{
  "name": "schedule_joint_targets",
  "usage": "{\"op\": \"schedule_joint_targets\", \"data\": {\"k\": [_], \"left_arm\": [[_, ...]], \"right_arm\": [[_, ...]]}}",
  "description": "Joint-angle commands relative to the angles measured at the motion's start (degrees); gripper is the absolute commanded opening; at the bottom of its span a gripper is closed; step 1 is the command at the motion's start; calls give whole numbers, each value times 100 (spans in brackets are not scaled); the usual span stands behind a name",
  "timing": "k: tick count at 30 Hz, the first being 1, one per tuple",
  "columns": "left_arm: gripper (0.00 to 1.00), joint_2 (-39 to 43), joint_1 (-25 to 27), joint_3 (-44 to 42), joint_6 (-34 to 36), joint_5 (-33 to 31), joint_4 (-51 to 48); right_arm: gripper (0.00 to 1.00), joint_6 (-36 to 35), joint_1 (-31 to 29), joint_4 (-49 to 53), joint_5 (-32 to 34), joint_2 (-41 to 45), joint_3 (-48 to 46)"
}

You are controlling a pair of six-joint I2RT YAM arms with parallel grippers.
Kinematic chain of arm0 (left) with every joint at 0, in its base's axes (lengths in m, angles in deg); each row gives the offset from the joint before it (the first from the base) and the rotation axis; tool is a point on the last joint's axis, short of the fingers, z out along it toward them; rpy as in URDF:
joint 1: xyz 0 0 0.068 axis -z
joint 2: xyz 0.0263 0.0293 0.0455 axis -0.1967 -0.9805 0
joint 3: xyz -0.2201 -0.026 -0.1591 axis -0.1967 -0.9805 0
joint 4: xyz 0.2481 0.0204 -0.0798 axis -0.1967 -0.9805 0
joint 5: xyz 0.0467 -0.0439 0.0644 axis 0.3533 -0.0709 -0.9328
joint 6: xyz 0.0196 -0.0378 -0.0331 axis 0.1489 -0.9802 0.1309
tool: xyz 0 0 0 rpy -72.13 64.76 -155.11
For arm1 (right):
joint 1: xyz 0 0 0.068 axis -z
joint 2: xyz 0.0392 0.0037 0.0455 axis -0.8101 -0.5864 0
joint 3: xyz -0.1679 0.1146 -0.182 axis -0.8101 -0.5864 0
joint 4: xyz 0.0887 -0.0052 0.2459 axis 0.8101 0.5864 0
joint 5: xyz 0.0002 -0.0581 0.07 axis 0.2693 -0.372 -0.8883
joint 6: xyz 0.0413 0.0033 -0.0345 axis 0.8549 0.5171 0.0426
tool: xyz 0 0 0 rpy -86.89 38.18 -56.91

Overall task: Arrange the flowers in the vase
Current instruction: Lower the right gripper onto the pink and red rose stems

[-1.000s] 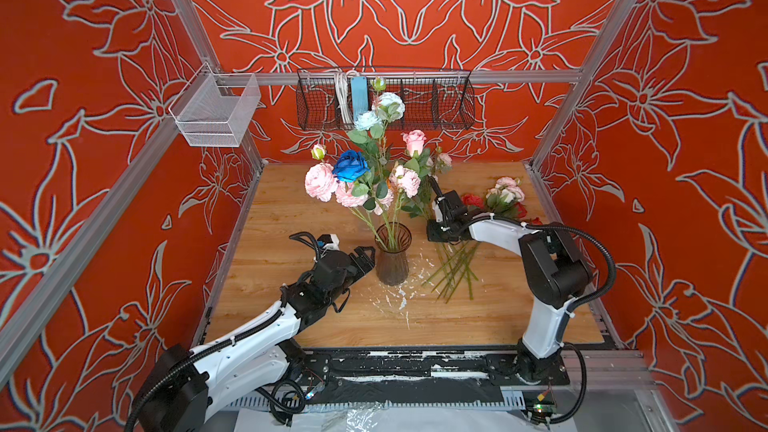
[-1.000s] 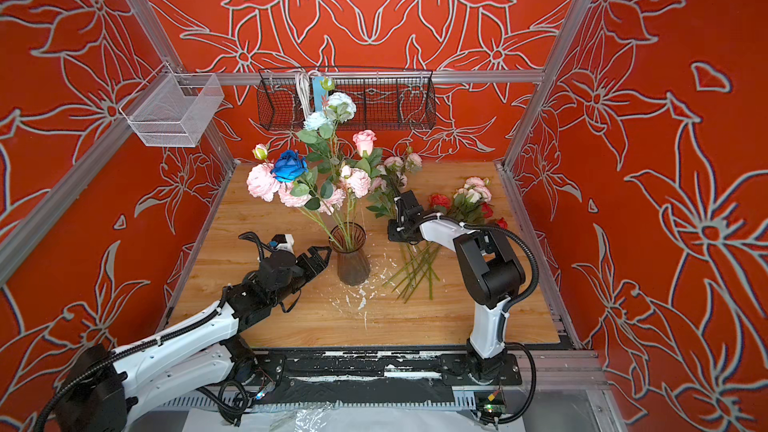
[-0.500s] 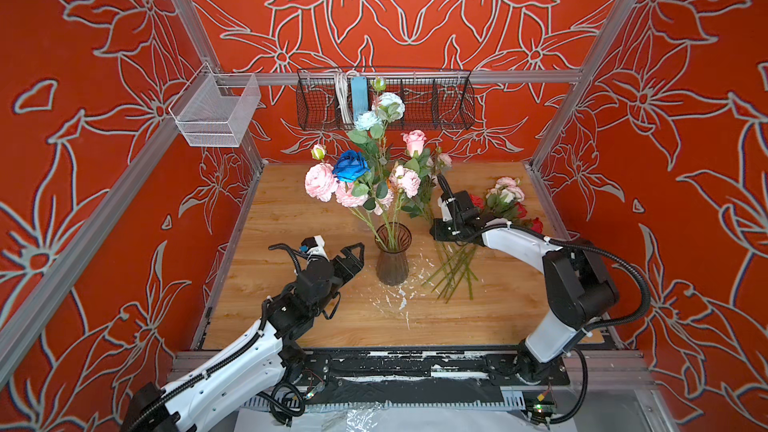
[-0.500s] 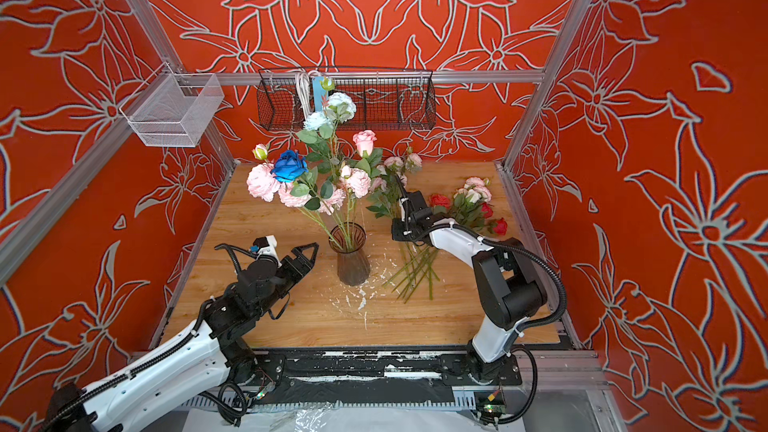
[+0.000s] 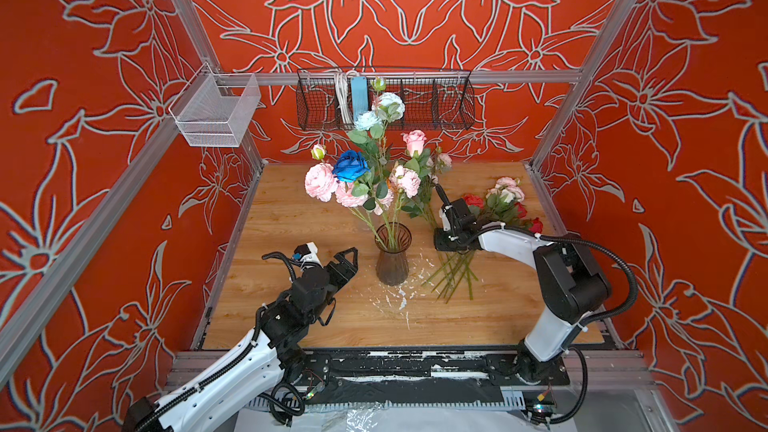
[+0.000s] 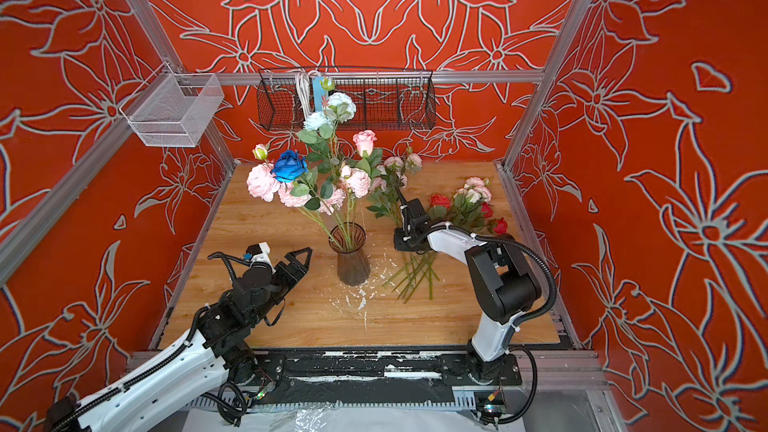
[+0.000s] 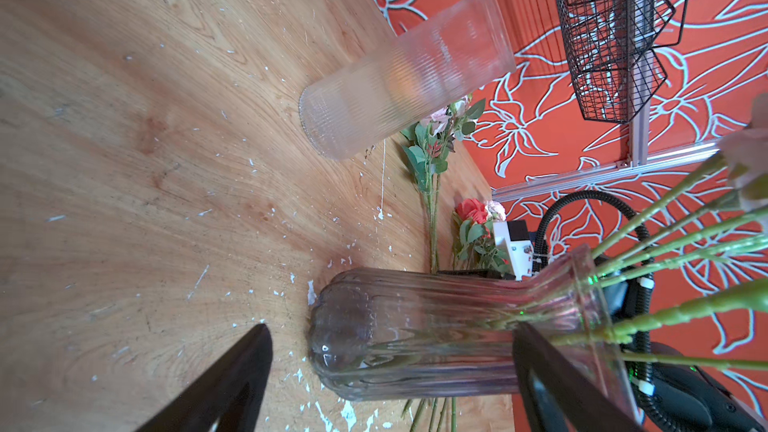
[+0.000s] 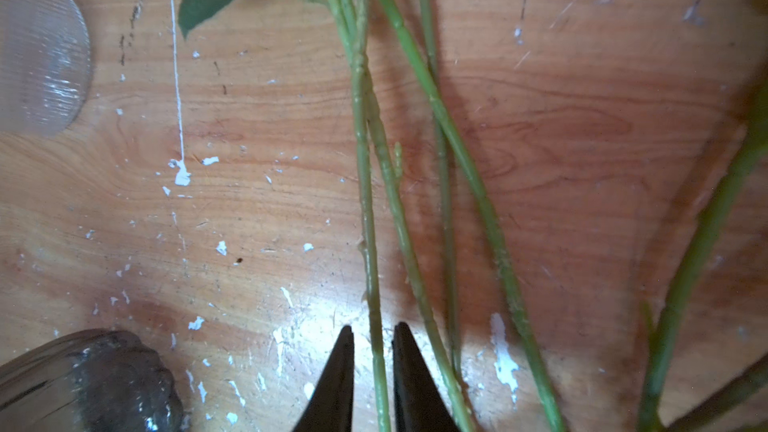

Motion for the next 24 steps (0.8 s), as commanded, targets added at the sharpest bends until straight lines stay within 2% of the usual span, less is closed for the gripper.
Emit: {"op": "schedule_joint_targets", "data": {"k": [1, 5, 11, 24], "left_arm": [[90, 57, -39, -58, 10, -192, -16], [90, -36, -39, -86, -141, -209, 12], [90, -172, -39, -278, -356, -135, 232], [90, -34, -39, -291, -251, -173, 226]], "right_arm": [[19, 68, -21, 45, 76, -69, -80], [18, 131, -125, 79, 313, -113, -97], [16, 107, -179, 87, 232, -133, -69], [14, 176, -196, 50, 202, -9, -141]]}}
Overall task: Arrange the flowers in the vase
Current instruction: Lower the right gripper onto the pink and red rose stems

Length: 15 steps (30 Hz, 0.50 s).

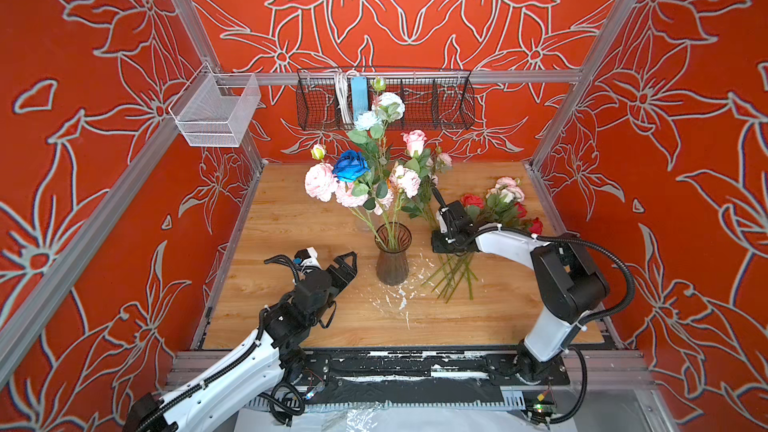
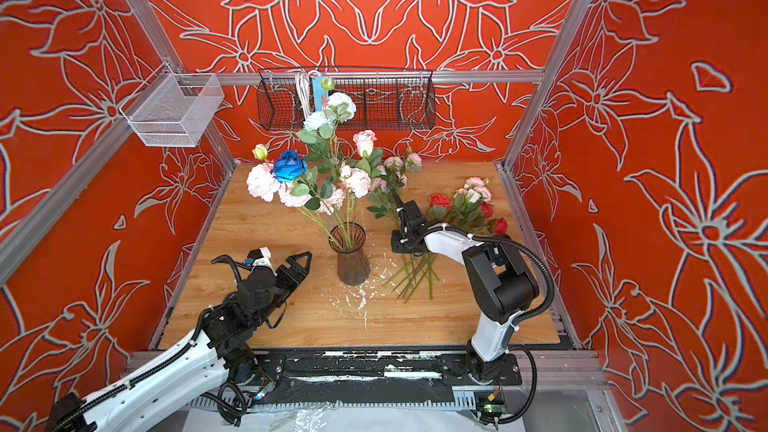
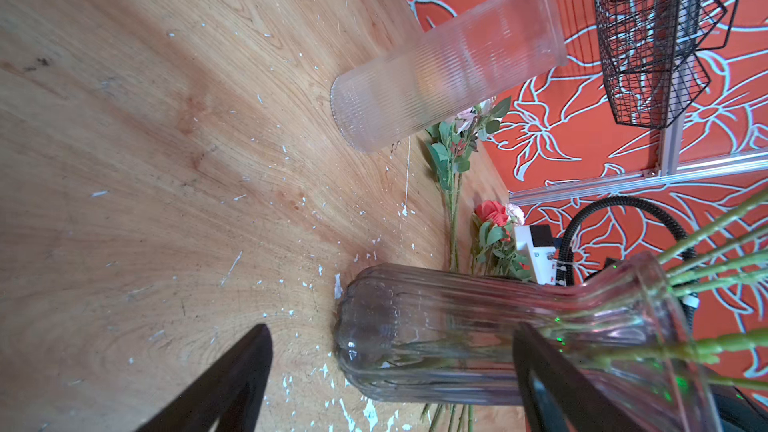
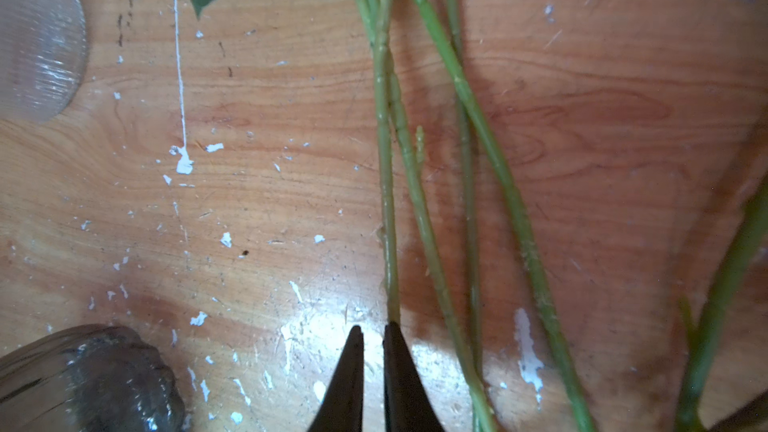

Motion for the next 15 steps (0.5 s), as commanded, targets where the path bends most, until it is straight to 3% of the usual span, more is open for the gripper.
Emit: {"op": "schedule_joint_targets", "data": {"k": [1, 8, 15], "left_arm": [[90, 39, -39, -1, 6, -110, 104], [90, -155, -39, -9, -37, 64, 300], [90, -523, -39, -83, -197, 266, 509]], "right_arm": [[14, 70, -33, 87, 57, 99, -108], [15, 77, 11, 141, 601, 847, -295], [16, 694, 413, 165, 1406, 1497, -800]]}}
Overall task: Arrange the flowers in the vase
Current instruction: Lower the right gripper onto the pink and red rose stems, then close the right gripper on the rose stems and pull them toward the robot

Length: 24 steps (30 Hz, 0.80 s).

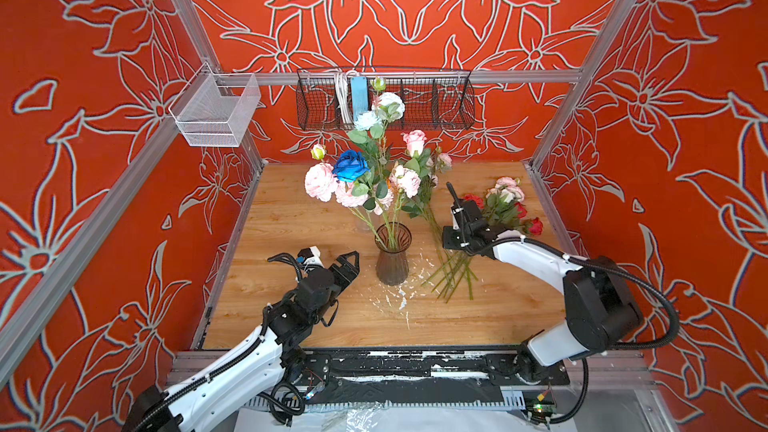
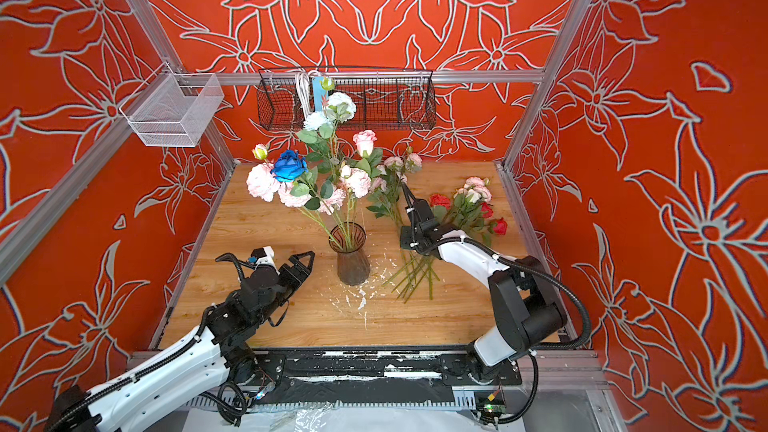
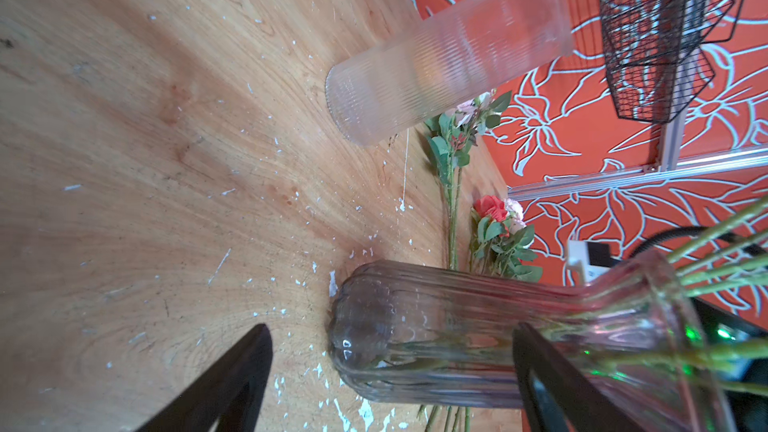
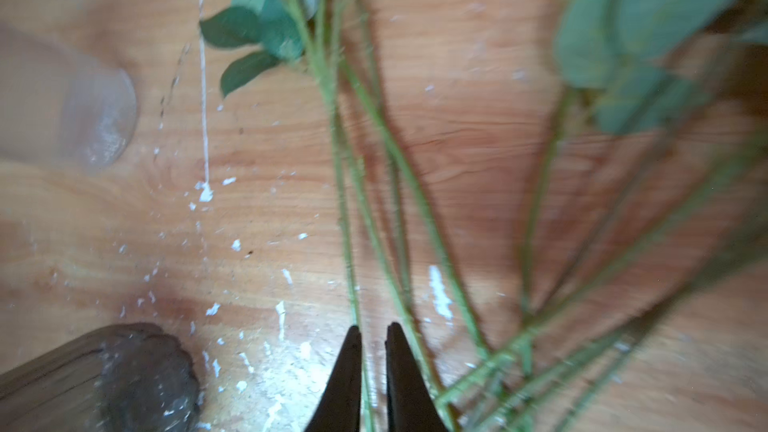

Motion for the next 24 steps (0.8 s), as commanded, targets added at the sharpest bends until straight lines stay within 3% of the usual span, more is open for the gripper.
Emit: {"op": "schedule_joint_targets", "data": {"k": [1, 9, 24], "left_arm": [[90, -136, -35, -90, -149, 113, 253], [90, -391, -35, -38, -130, 249, 374], [90, -639, -35, 190, -62, 336, 363]], "right_arm": [[17, 528, 293, 83, 530, 210, -305], [22, 946, 784, -212, 519, 576, -781], [27, 1116, 1060, -534, -8, -205, -599]]}}
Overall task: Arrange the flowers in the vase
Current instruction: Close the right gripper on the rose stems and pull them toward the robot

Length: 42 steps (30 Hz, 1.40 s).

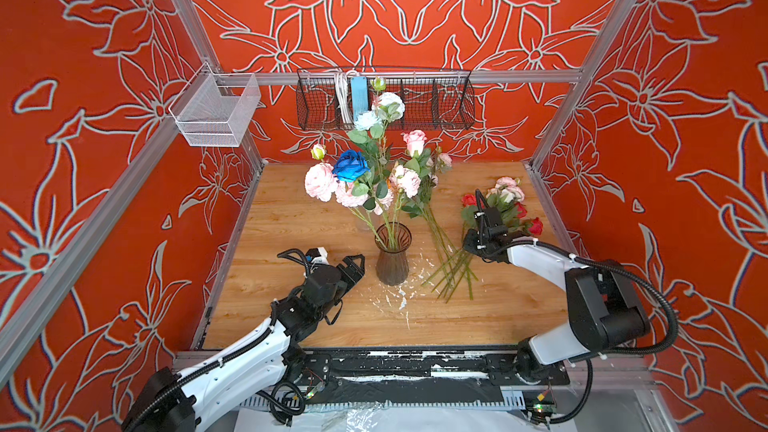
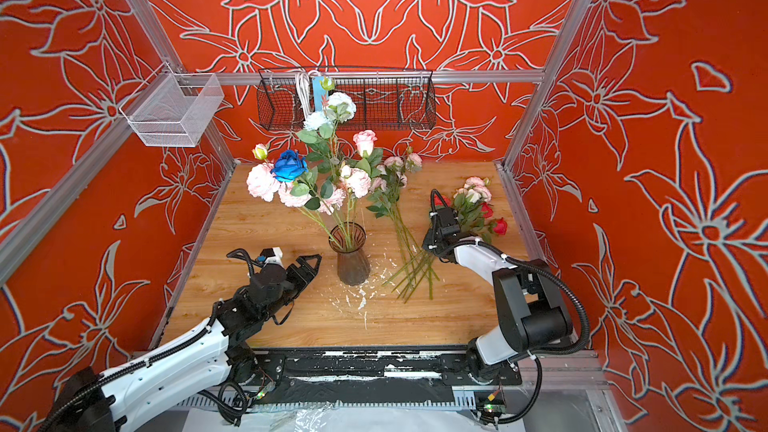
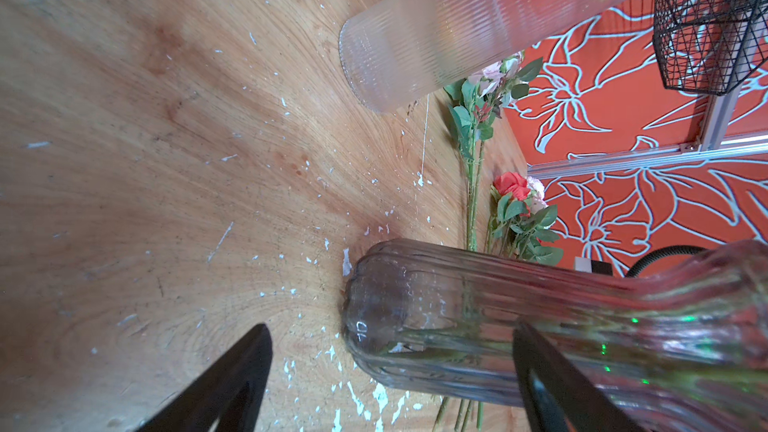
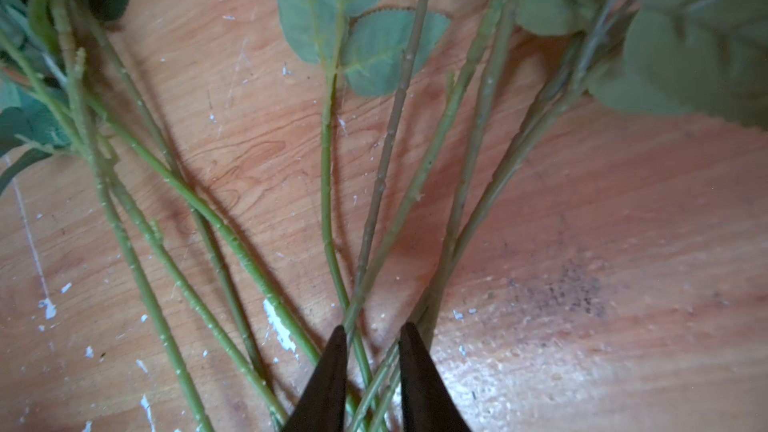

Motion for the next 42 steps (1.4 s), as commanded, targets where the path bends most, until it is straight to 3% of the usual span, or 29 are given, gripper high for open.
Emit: {"op": "schedule_joint_targets", "data": {"k": [1, 13, 19, 26, 29, 31, 37, 42], "left_arm": [[90, -40, -24, 177, 27, 3, 112], [90, -49, -24, 191, 16, 4, 68], [91, -5, -24, 174, 32, -15, 29], [91, 20, -24, 150, 44, -44, 33], [91, -15, -24, 149, 30, -59, 89], [91, -42, -28, 176, 58, -40, 95], [91, -114, -26, 185, 58, -25, 147], [91, -116, -26, 180, 52, -6, 156]], "right_arm": [[27, 252, 101, -187, -103, -154, 89], [26, 469, 299, -743, -587, -520, 77], [12, 417, 316, -677, -605, -476, 129], [4, 209, 318, -640, -634, -82, -12], [7, -64, 318, -428, -791, 92, 52], [17, -227, 319, -250, -833, 293, 58], [34, -808, 341, 355, -140, 921, 87], [35, -930, 366, 601, 119, 651, 245]]}}
